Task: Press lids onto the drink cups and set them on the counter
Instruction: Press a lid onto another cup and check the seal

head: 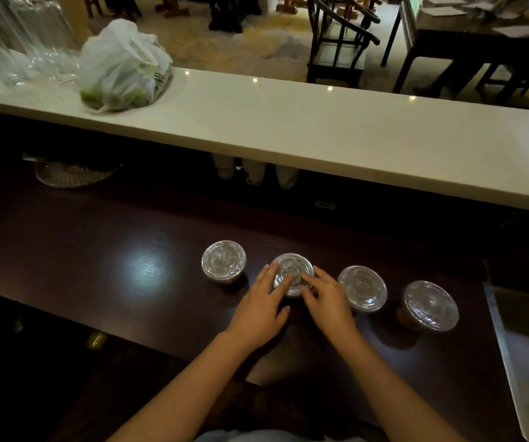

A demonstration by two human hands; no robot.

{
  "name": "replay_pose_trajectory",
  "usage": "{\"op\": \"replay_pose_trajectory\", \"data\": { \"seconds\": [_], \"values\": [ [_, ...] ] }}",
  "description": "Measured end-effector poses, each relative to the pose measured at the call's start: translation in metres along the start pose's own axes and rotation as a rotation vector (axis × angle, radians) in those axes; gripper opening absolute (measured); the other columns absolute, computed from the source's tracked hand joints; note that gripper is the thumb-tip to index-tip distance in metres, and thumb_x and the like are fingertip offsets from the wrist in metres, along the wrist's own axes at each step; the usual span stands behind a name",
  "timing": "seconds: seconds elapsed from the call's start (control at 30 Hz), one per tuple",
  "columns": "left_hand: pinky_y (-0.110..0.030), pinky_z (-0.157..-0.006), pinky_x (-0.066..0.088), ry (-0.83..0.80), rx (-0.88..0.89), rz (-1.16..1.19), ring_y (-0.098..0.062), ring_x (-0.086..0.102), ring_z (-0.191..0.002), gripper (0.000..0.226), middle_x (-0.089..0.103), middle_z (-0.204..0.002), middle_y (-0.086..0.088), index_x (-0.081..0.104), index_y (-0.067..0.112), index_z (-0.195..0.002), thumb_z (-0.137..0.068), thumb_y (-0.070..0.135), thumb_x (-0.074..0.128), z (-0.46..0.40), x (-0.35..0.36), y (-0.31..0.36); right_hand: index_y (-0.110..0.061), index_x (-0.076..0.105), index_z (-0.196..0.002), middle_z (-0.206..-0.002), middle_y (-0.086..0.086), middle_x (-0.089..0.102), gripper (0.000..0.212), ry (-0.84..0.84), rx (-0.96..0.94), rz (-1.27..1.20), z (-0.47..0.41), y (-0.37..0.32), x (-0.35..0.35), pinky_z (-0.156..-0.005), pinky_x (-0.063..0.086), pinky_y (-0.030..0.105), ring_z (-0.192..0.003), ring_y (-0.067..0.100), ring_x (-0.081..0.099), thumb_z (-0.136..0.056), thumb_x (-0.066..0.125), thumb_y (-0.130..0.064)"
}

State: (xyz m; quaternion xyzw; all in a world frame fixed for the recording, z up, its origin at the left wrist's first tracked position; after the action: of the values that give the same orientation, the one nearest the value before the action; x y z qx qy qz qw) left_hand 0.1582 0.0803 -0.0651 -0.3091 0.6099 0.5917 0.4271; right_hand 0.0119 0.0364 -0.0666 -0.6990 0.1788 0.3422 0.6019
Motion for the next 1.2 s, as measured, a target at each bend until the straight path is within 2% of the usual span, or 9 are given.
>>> {"op": "replay_pose_trajectory", "data": {
  "seconds": [0.2, 0.4, 0.6, 0.7, 0.8, 0.87, 0.93, 1.07, 1.2],
  "values": [
    [-0.040, -0.112, 0.028, -0.010, 0.039, 0.005, -0.022, -0.002, -0.145, 0.061, 0.003, -0.158, -0.006, 0.022, 0.025, -0.146, -0.092, 0.026, 0.050, -0.001, -0.005, 0.000, -0.007, 0.066, -0.112, -0.122, 0.007, 0.058, 0.028, 0.094, 0.073, -0.069, 0.007, -0.013, -0.001, -0.086, 0.047, 0.029, -0.090, 0.019, 0.060, -0.084, 0.060, -0.005],
    [-0.037, -0.113, 0.022, -0.063, 0.117, 0.000, -0.019, 0.001, -0.144, 0.056, 0.007, -0.158, -0.003, 0.024, 0.028, -0.145, -0.094, 0.030, 0.047, 0.030, -0.010, -0.003, -0.009, 0.064, -0.114, -0.133, 0.011, 0.051, 0.030, 0.134, 0.173, -0.050, 0.051, -0.020, 0.014, -0.093, 0.044, 0.029, -0.099, 0.021, 0.061, -0.084, 0.060, -0.007],
    [-0.036, -0.113, 0.026, -0.009, 0.201, 0.065, -0.023, 0.020, -0.141, 0.051, 0.026, -0.152, -0.007, 0.037, 0.021, -0.139, -0.091, 0.035, 0.042, 0.062, -0.007, -0.012, -0.010, 0.062, -0.117, -0.125, 0.007, 0.055, 0.036, 0.144, 0.205, -0.056, 0.095, -0.024, 0.023, -0.073, 0.050, 0.021, -0.067, 0.006, 0.059, -0.081, 0.066, -0.009],
    [-0.037, -0.110, 0.033, 0.027, 0.143, 0.121, -0.020, 0.027, -0.138, 0.051, 0.029, -0.150, -0.006, 0.034, 0.013, -0.140, -0.092, 0.028, 0.045, 0.059, -0.003, -0.009, -0.014, 0.052, -0.128, -0.127, 0.004, 0.052, 0.047, 0.157, 0.179, 0.106, 0.092, -0.026, 0.021, -0.079, 0.051, 0.032, -0.095, 0.015, 0.060, -0.083, 0.063, -0.018],
    [-0.032, -0.114, 0.024, 0.018, 0.094, 0.078, -0.015, 0.010, -0.144, 0.063, 0.012, -0.157, -0.003, 0.016, 0.011, -0.146, -0.091, 0.041, 0.023, 0.052, 0.004, -0.005, -0.012, 0.026, -0.143, -0.151, 0.004, 0.026, 0.060, 0.092, 0.035, 0.361, 0.081, -0.025, 0.027, -0.105, 0.036, 0.040, -0.138, 0.024, 0.026, -0.090, 0.040, -0.036],
    [-0.027, -0.111, 0.011, -0.015, 0.074, 0.049, -0.008, -0.012, -0.141, 0.073, -0.012, -0.153, 0.006, 0.000, 0.014, -0.147, -0.083, 0.049, 0.005, 0.051, 0.011, -0.005, -0.013, 0.008, -0.144, -0.152, -0.002, 0.005, 0.064, 0.002, -0.013, 0.417, 0.079, -0.020, 0.035, -0.111, 0.019, 0.034, -0.141, 0.015, 0.004, -0.088, 0.019, -0.044],
    [-0.027, -0.110, 0.005, -0.031, 0.057, 0.042, -0.005, -0.018, -0.139, 0.072, -0.020, -0.149, 0.010, -0.006, 0.017, -0.146, -0.082, 0.049, 0.002, 0.053, 0.013, -0.004, -0.014, 0.004, -0.143, -0.152, -0.004, 0.000, 0.063, -0.025, 0.005, 0.435, 0.080, -0.016, 0.040, -0.112, 0.013, 0.032, -0.141, 0.010, -0.003, -0.088, 0.014, -0.043],
    [-0.030, -0.113, 0.007, -0.042, 0.040, 0.034, -0.007, -0.016, -0.140, 0.066, -0.018, -0.149, 0.009, -0.011, 0.019, -0.142, -0.084, 0.048, 0.002, 0.052, 0.013, -0.004, -0.009, 0.024, -0.143, -0.151, 0.005, 0.023, 0.059, 0.041, 0.019, 0.517, 0.080, -0.016, 0.042, -0.111, 0.014, 0.040, -0.141, 0.011, 0.006, -0.089, 0.028, -0.033],
    [-0.038, -0.118, 0.010, -0.132, 0.057, 0.017, -0.006, -0.020, -0.139, 0.062, -0.023, -0.148, 0.011, -0.018, 0.023, -0.138, -0.085, 0.047, 0.003, 0.051, 0.015, -0.010, -0.010, 0.026, -0.141, -0.149, 0.007, 0.031, 0.057, 0.042, -0.006, 0.553, 0.080, -0.015, 0.041, -0.108, 0.005, 0.044, -0.140, 0.011, 0.007, -0.089, 0.028, -0.034]
  ]
}}
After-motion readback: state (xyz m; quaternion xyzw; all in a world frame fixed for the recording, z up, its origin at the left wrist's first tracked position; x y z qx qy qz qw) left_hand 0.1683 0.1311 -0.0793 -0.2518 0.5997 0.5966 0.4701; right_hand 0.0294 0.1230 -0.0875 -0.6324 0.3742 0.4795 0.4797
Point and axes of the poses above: each hand's wrist, its own z-axis away from the middle knuckle, its own x-axis out of the palm, y = z × x, the point moved 1 cm from there along -z, towards the middle knuckle
